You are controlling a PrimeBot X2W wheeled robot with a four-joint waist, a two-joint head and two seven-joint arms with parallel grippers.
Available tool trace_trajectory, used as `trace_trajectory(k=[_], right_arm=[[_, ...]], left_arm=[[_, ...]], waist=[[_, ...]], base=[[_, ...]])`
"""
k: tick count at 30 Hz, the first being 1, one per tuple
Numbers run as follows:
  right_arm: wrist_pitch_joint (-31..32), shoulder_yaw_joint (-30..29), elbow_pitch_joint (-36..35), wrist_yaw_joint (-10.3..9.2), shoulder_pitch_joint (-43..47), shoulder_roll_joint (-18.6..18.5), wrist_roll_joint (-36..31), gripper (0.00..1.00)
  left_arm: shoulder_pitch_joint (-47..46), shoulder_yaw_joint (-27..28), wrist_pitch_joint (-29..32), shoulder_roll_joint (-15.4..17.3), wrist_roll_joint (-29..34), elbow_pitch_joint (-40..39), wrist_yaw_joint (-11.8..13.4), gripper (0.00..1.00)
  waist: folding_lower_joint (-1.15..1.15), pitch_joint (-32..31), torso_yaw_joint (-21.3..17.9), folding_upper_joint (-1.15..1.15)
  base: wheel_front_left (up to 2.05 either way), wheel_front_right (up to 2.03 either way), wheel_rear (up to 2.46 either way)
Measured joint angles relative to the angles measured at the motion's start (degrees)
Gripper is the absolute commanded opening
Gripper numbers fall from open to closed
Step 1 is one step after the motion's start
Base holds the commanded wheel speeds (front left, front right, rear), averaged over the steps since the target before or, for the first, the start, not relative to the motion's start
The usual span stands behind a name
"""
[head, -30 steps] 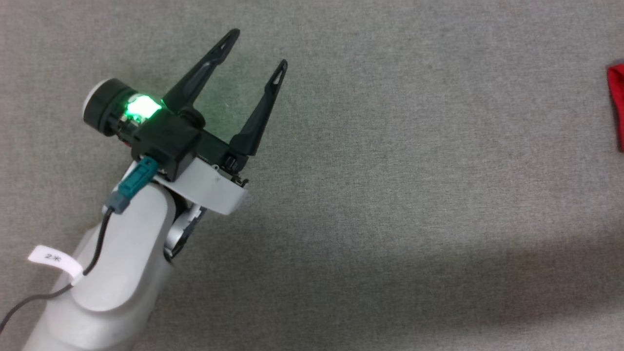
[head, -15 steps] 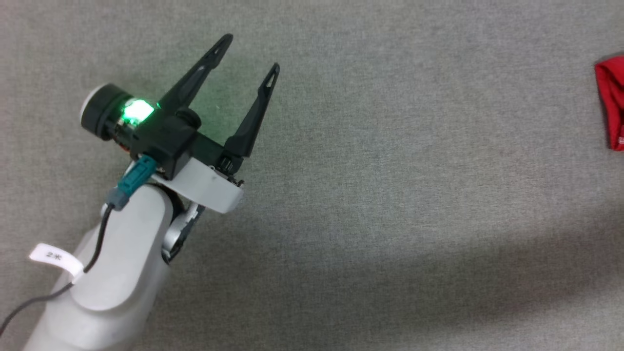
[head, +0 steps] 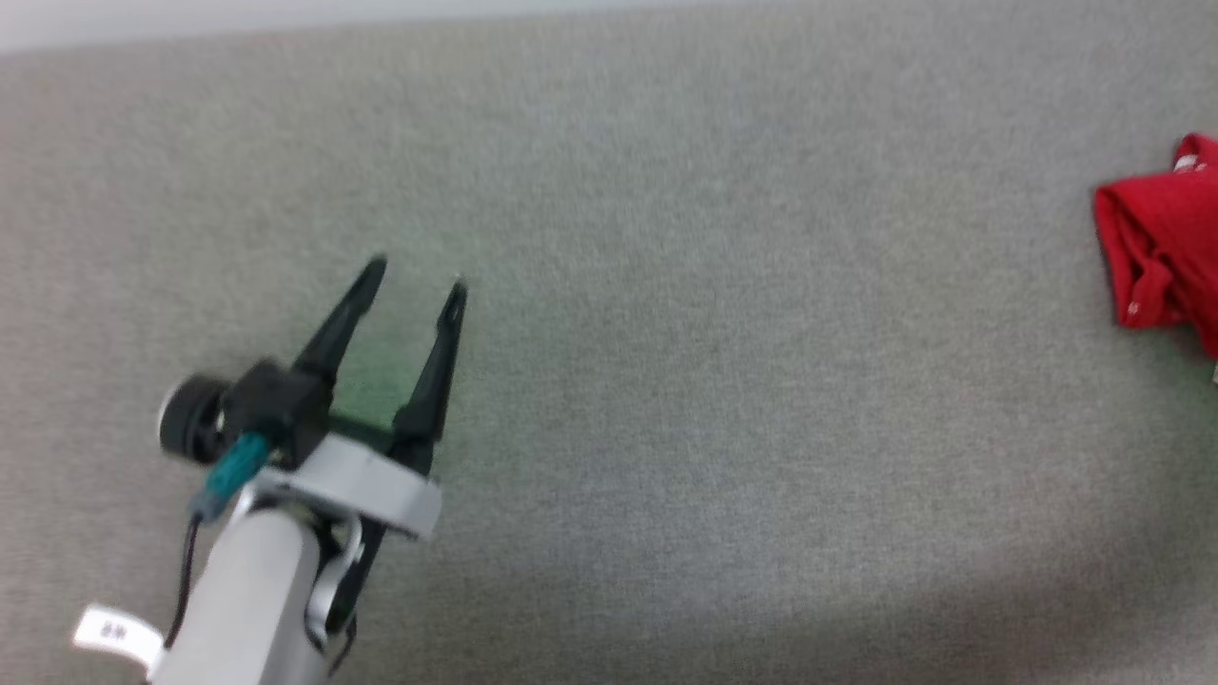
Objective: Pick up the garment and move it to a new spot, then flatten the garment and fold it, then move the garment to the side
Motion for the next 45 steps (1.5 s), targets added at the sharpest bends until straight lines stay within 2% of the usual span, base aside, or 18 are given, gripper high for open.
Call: trace_trajectory(k=[4,11,19,27,32,39,45], right_arm=[[-2.32,0.22,-2.77,0.0,3.91,3.32,2.92,1.0],[-4.19,-3.38,-5.04,0.0,9.38,10.58,4.0,1.0],[-4.26,-11.61,-13.89,0.0,16.78,17.05,-2.41,1.0],[-4.26,-19.04,-22.28,0.0,28.9,20.03,-7.71,1.0],[-4.25,-21.27,-26.49,0.0,35.95,20.83,-9.0,1.0],[-2.48,-24.91,-34.74,0.0,43.7,22.31,-10.29,1.0],[0.23,-28.3,-43.54,0.0,50.58,24.37,-12.26,1.0]], left_arm=[[5.61,3.3,0.0,-1.34,-1.49,1.54,0.22,1.0],[13.59,9.01,0.01,-2.59,-2.19,3.35,0.19,1.0],[18.69,12.33,0.0,-3.77,-1.36,4.43,-0.3,1.0],[22.85,13.37,0.0,-6.46,0.08,3.52,-0.9,1.0],[26.08,14.13,0.0,-7.34,1.0,1.54,-1.52,1.0],[30.42,15.36,0.0,-9.18,1.64,-1.09,-1.88,1.0],[33.35,16.56,0.0,-9.44,2.6,-3.82,-2.1,1.0]], waist=[[0.0,-3.73,0.69,0.0],[0.0,-10.3,2.36,0.0],[0.0,-16.9,4.54,0.0],[0.0,-21.77,7.18,0.0],[0.0,-23.89,8.71,0.0],[0.0,-25.36,10.59,0.0],[0.0,-25.68,11.42,0.0]], base=[[0.0,0.0,0.0],[0.0,0.0,0.0],[0.0,0.0,0.0],[0.0,0.0,0.0],[0.0,0.0,0.0],[0.0,0.0,0.0],[0.0,0.0,0.0]])
